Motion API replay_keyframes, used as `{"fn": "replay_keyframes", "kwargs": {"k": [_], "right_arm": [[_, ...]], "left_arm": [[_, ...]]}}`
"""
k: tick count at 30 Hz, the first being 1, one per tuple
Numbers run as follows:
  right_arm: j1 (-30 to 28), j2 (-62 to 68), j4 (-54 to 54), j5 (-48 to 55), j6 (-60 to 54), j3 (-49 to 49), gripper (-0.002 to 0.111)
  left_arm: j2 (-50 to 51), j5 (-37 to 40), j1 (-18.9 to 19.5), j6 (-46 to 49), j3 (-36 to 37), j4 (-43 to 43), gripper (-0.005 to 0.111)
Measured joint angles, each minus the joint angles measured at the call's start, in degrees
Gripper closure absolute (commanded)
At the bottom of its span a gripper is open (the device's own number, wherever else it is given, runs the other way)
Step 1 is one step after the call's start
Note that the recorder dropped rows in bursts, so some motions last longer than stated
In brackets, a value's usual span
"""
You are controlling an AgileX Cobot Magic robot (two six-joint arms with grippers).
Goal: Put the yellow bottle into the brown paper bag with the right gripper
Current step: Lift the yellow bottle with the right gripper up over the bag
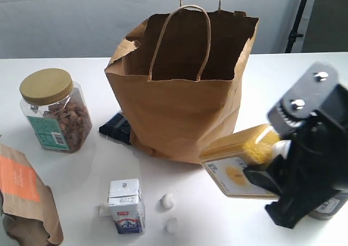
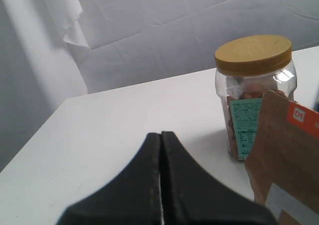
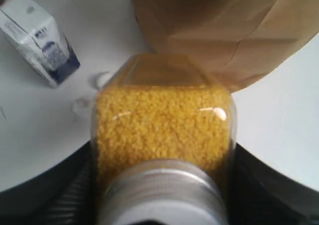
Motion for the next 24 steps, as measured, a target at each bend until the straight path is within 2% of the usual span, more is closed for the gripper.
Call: {"fn": "replay_keyframes", "kwargs": {"k": [6,12,18,24], "right_arm": [[0.0,-16.1,-0.7,0.2,3.9,1.6,0.108],[0.0,-25.3,-10.8,-2.0,11.4,-0.1,0.108],[0.0,-19.3,-22.6,-8.2,15.7,-8.2,0.108],[-2.2,-4.9,-30.6,-12.2,17.6,-20.1,0.108]], "left_arm": [[0.0,0.0,0.0,0.0,0.0,0.0,0.107],[0.0,0.0,0.0,0.0,0.0,0.0,0.107],[0.0,0.0,0.0,0.0,0.0,0.0,0.107],[0.0,0.0,0.0,0.0,0.0,0.0,0.107]]}}
